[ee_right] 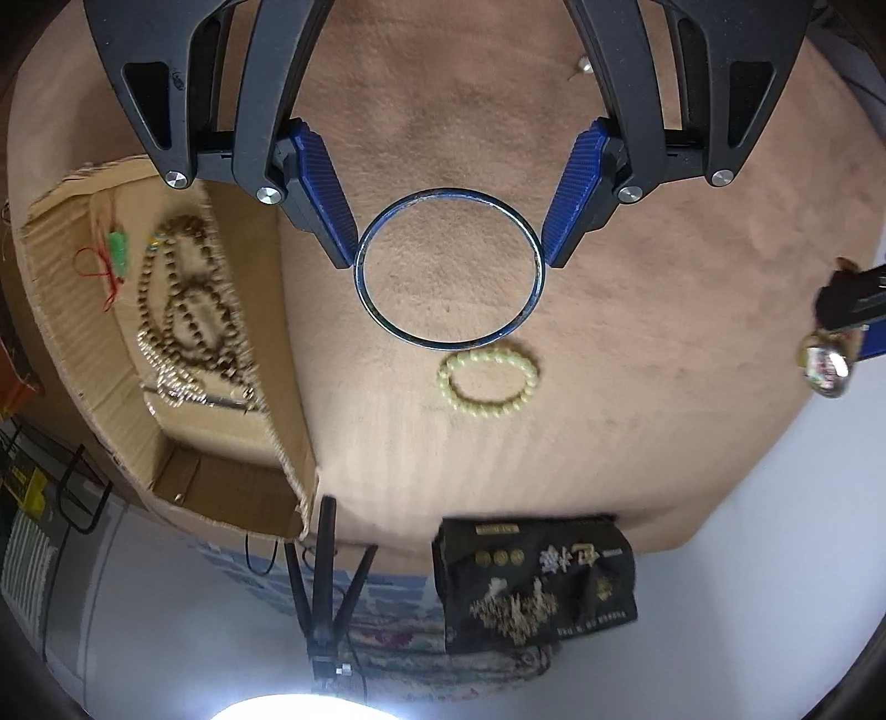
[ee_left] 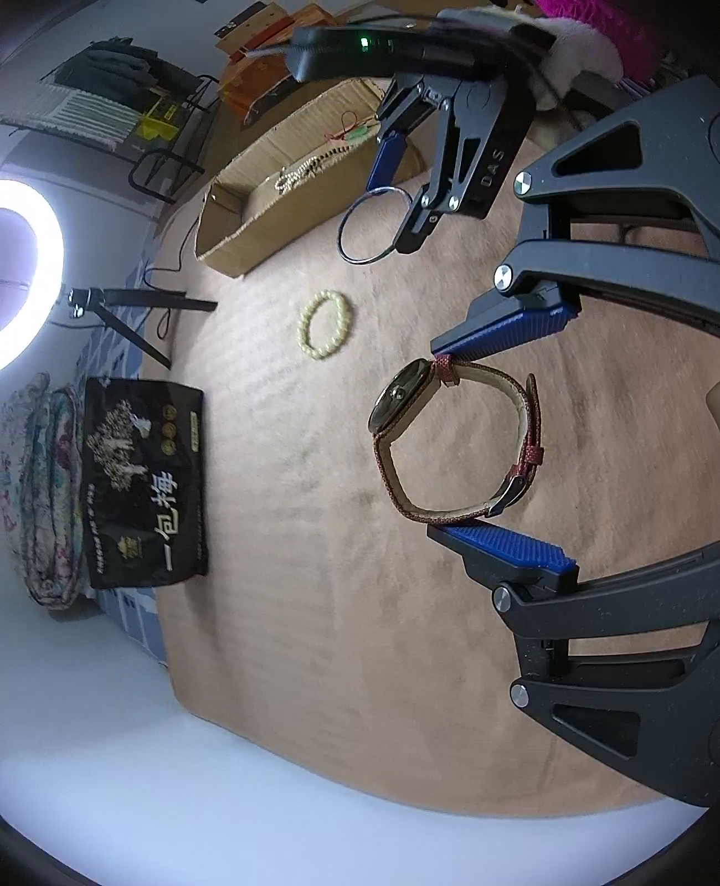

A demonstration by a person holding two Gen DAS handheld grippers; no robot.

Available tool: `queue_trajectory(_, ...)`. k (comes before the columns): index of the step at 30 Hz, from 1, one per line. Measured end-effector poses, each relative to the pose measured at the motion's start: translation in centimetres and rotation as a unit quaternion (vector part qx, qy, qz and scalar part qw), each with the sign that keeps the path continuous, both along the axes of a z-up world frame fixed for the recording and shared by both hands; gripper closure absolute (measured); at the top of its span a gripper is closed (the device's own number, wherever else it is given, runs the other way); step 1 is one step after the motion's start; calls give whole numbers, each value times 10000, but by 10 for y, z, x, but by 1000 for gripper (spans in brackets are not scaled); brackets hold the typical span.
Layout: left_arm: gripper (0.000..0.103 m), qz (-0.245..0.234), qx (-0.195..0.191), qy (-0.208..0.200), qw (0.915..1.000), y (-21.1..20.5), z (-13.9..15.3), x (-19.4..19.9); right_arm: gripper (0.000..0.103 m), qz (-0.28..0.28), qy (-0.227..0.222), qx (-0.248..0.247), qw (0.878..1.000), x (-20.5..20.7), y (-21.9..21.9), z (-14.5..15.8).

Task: Organize jewelry
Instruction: 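Carry the watch with the left gripper while the right gripper carries the bangle over the box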

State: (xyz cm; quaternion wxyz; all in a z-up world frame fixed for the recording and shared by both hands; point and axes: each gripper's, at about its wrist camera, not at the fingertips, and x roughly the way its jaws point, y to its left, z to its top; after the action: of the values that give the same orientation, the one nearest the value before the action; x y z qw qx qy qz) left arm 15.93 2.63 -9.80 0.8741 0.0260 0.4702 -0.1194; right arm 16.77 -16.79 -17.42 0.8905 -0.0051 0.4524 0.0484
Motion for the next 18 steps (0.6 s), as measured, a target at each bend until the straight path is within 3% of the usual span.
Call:
queue_trajectory(12,44,-257,-121,-225,9993,-46,21,5,35,-98,-556,144,9983,-8,-42,60)
queue_trajectory(18,44,-448,-210,-304,9983,-79,30,12,35,-362,-686,77,9970,2,-78,72)
